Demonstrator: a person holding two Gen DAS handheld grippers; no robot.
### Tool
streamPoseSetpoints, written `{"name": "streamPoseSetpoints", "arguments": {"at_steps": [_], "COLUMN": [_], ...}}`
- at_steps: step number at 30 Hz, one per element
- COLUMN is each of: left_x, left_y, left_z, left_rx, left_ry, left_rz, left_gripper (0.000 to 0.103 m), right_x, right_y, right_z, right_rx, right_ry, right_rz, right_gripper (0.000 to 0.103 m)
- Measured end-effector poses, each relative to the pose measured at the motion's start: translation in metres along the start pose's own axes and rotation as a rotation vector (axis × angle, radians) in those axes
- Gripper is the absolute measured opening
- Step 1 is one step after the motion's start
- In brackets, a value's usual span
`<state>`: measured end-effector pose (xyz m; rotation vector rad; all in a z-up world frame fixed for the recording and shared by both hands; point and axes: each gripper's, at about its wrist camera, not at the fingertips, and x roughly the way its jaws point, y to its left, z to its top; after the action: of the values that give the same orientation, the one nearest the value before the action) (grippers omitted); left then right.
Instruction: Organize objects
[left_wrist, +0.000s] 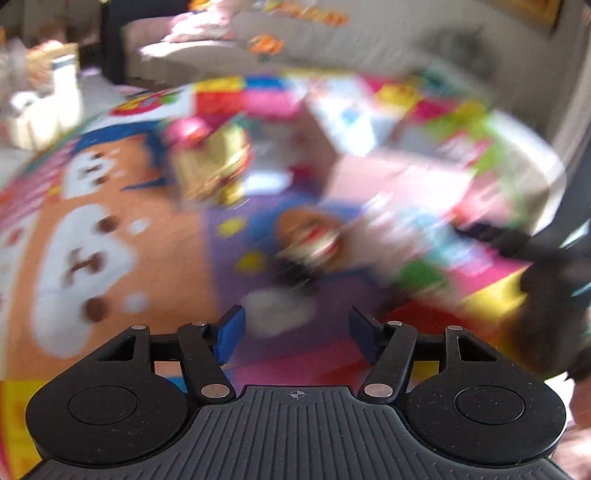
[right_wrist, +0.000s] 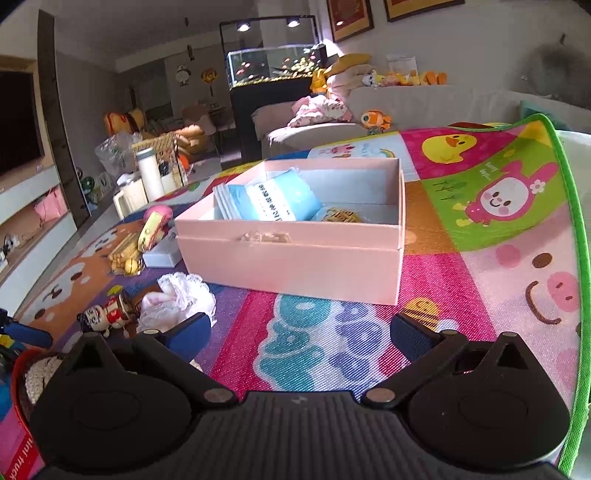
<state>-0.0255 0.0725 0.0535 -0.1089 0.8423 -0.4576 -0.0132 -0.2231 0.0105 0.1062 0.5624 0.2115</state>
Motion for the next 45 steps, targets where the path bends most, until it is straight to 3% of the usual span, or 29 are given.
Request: {"name": "streamPoseSetpoints", "arguments": {"at_steps": [2, 4, 9, 13, 19, 24, 27, 32, 36, 41, 44, 45], "left_x": [-0.006, 0.003, 0.053, 0.092, 0.084, 0.030, -0.010, -0.046, -0.058, -0.057, -0.053, -0.052], "left_y": [-0.012, -0.031, -0.071, -0.078, -0.093, -0.060, -0.024, 0.027, 0.044, 0.062, 0.066, 0.064], "left_z": [0.011, 0.019, 0.031, 0.029, 0.023, 0.007, -0.002, -0.005, -0.007, -0.020, -0.026, -0.026], "left_rx": [0.007, 0.058, 0.180, 0.159, 0.225, 0.102, -0.014, -0.139, -0.172, -0.200, -0.211, -0.205], "left_ry": [-0.012, 0.028, 0.223, 0.357, 0.290, 0.171, 0.078, -0.039, -0.088, -0.085, -0.071, -0.066], "left_rz": [-0.124, -0.184, -0.163, -0.166, -0.112, -0.103, -0.038, 0.101, 0.098, 0.075, 0.070, 0.066], "left_gripper": [0.067, 0.067, 0.067, 0.074, 0.059, 0.055, 0.055, 0.055, 0.055, 0.055, 0.055, 0.055], "right_x": [0.000, 0.000, -0.003, -0.004, -0.004, -0.005, -0.013, -0.019, 0.010, 0.057, 0.069, 0.063], "right_y": [-0.003, -0.006, -0.010, -0.011, -0.013, -0.008, 0.017, 0.099, 0.153, 0.178, 0.178, 0.176], "right_z": [0.001, 0.001, 0.000, 0.001, 0.000, 0.002, 0.003, 0.010, 0.007, 0.009, 0.009, 0.008], "right_rx": [0.019, 0.039, 0.064, 0.067, 0.072, 0.052, -0.066, -0.345, -0.492, -0.516, -0.511, -0.511], "right_ry": [-0.002, 0.000, -0.019, -0.028, -0.033, -0.033, -0.034, -0.034, 0.043, 0.142, 0.192, 0.198], "right_rz": [0.006, 0.011, 0.013, 0.020, 0.022, 0.022, 0.084, 0.250, 0.315, 0.269, 0.245, 0.257], "right_gripper": [0.103, 0.103, 0.103, 0.103, 0.103, 0.103, 0.103, 0.103, 0.102, 0.094, 0.076, 0.065]}}
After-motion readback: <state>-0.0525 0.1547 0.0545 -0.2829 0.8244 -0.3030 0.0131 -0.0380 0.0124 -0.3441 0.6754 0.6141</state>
